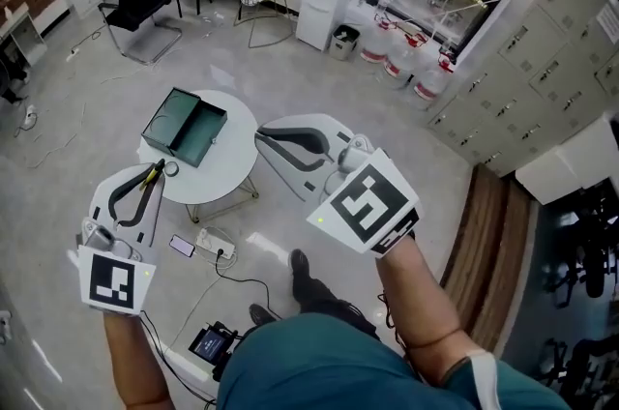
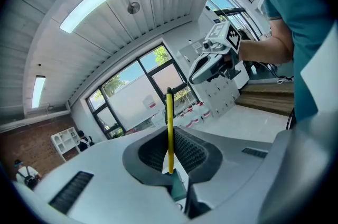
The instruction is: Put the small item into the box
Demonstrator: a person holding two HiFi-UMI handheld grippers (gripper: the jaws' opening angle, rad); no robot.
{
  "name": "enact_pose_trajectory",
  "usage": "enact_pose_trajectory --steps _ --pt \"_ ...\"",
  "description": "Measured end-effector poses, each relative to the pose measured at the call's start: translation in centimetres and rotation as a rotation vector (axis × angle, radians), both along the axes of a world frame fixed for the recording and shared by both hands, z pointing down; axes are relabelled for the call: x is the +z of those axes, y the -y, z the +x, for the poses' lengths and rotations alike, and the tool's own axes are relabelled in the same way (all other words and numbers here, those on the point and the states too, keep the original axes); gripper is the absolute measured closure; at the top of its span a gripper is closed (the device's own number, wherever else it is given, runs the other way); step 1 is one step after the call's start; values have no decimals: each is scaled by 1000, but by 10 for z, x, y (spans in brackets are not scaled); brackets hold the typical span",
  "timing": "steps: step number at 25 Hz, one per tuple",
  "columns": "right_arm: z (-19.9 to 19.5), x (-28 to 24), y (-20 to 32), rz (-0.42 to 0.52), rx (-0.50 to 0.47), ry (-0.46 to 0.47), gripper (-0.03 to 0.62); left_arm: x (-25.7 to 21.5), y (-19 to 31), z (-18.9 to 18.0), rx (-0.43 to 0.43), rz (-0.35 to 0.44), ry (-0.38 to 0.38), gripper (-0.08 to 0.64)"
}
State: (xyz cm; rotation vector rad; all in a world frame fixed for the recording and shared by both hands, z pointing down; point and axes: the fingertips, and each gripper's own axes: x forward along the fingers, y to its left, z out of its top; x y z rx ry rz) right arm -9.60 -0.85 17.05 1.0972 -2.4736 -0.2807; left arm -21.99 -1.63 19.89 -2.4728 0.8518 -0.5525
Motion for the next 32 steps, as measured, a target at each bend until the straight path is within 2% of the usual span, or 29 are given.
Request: enact_pose_trajectory --steps 6,15,22,32 --pt "8 4 74 -10 -108 29 552 1 51 7 -101 -7 24 522" --pt "58 17 168 -20 -239 61 554 12 127 63 -226 -24 57 522" --pt "97 24 218 -31 -310 83 552 17 169 105 -296 -36 79 522" --pt "112 36 266 -43 -366 112 554 28 209 125 -347 -51 104 522"
